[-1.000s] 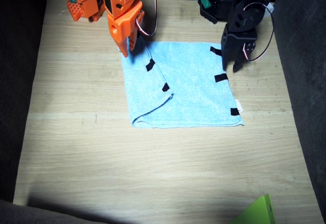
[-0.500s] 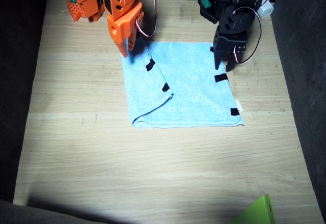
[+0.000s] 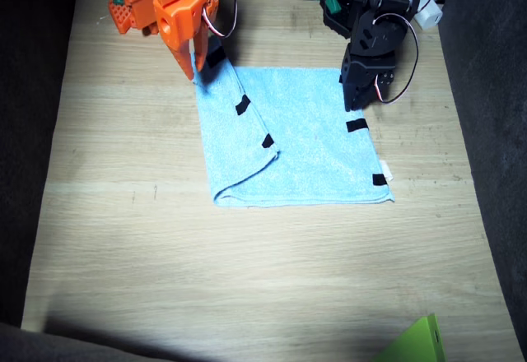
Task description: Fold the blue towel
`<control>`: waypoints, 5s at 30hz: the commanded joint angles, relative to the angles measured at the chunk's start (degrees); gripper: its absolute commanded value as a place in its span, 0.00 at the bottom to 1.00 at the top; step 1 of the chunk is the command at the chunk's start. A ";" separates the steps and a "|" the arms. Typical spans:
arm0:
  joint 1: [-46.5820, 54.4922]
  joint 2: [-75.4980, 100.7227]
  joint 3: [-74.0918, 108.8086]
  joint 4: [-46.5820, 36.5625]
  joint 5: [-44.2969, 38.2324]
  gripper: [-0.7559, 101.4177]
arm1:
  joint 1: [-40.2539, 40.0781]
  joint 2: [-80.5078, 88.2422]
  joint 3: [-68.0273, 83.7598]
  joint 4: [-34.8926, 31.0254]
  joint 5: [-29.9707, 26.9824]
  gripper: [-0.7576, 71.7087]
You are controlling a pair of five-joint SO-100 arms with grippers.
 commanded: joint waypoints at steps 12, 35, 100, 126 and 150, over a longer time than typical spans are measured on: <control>4.39 2.11 -0.44 0.79 0.62 0.22 | -0.09 3.87 2.64 0.09 -0.09 0.14; 8.53 -6.33 -10.63 1.76 0.18 0.26 | 1.41 0.79 1.58 0.09 0.70 0.11; 5.45 1.85 -2.37 -10.37 -8.70 0.23 | 0.79 2.37 3.16 0.18 1.76 0.10; 4.75 2.72 0.88 -4.22 -6.33 0.17 | -0.62 1.67 3.34 0.09 1.23 0.10; 1.32 -0.53 -2.11 -0.26 -5.36 0.00 | -4.66 5.89 3.87 0.18 -1.05 0.09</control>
